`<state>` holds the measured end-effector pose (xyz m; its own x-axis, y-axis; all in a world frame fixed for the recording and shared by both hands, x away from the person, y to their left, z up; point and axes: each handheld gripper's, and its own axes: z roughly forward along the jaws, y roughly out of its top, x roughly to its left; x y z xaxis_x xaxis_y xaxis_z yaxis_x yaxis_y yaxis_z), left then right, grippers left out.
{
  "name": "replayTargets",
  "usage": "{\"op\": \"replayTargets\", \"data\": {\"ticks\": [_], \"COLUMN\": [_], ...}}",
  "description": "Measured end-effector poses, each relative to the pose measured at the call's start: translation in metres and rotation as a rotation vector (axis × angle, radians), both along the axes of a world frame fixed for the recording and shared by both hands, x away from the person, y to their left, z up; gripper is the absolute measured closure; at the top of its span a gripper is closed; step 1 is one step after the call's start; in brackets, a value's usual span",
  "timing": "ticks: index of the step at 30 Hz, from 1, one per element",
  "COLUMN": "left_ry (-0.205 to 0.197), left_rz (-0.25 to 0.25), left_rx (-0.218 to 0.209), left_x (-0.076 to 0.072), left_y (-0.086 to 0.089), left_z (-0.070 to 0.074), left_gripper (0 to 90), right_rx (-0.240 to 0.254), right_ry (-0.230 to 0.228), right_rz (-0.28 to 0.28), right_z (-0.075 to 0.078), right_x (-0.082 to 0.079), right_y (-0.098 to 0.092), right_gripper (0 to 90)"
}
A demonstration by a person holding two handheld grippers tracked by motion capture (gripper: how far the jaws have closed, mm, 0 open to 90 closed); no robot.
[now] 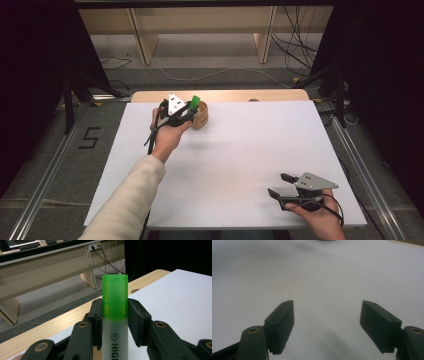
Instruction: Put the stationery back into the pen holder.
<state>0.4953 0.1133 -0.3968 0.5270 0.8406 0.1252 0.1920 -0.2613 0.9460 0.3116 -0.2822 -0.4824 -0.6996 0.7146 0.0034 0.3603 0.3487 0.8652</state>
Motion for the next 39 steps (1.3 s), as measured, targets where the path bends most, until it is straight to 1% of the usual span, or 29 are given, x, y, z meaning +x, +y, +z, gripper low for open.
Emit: {"op": "replayTargets", "data": {"ticks": [11,15,18,23,24,28,39], "left_ry": [0.006,0.006,0.006,0.008,0.008,0.008,0.006], "left_rz": [0.004,0.000,0.005,0.004,0.007,0.010,0.016], "left_rx": [0.006,0.004,-0.008,-0.002,-0.005,-0.010,-0.004], "left_x": [0.009,0.011,0.012,0.014,0.014,0.016,0.022], "left_y": [-0.004,-0.006,-0.008,-0.010,-0.011,-0.011,-0.011], "left_z": [0.000,0.001,0.000,-0.001,-0.001,-0.002,0.000], "left_gripper": [66.8,66.8,66.8,66.8,66.8,66.8,66.7], "right_rx": [-0.001,0.004,0.000,0.000,0.000,-0.001,0.003], "right_ry": [-0.002,0.000,0.002,0.002,0.002,0.003,0.003], "right_rz": [0.001,0.001,0.001,0.001,0.001,0.001,0.003], "right_z": [0.000,0.000,0.000,0.000,0.000,0.000,-0.001], "right_x": [0.000,0.000,0.000,0.000,0.000,0.000,0.000], "right_y": [0.000,0.000,0.000,0.000,0.000,0.000,0.000], "right_gripper": [28.3,28.3,28.3,28.3,28.3,28.3,28.3]}}
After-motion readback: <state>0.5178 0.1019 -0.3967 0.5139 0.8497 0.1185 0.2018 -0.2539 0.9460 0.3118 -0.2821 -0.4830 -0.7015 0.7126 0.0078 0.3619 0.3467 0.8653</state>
